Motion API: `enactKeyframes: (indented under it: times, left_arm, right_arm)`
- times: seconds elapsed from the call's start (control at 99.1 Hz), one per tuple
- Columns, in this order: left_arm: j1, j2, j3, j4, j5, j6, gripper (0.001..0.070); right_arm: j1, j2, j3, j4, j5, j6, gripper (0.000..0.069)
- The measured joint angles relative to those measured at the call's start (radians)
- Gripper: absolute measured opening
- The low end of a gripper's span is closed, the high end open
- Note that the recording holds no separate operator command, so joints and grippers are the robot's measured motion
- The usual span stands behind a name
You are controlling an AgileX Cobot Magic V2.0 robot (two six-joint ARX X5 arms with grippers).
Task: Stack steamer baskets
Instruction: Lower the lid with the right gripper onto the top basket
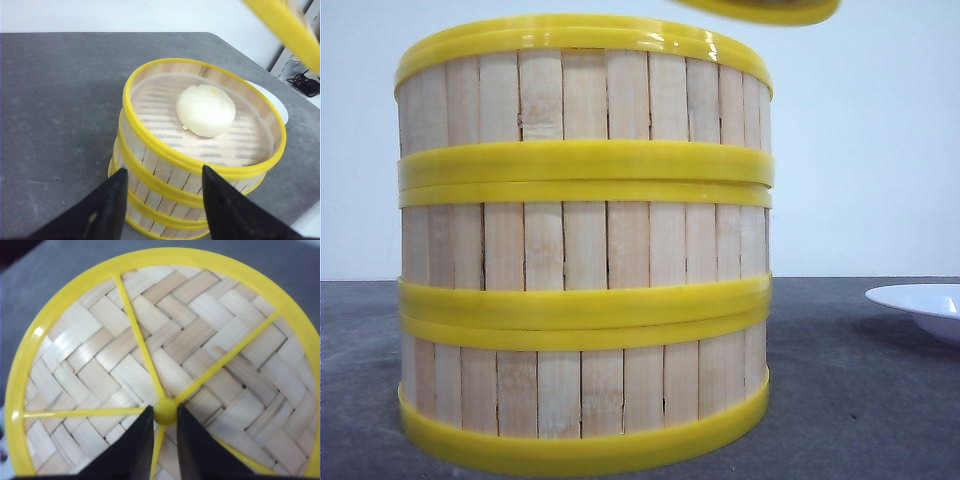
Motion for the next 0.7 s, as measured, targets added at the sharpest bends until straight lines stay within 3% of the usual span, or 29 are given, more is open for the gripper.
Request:
enactKeyframes:
  times: [0.232, 0.696]
  left_arm:
    - [0.000, 0.000, 0.000, 0.000, 0.000, 0.000, 0.0275]
    - [0.000, 0.000, 0.000, 0.000, 0.000, 0.000, 0.0275]
  right_arm:
    - [0.136, 0.067, 0.000, -0.033, 0.121, -0.027, 0.0051]
    - [0.227, 0.145, 0.000, -0.039, 0.147, -0.062, 0.0051]
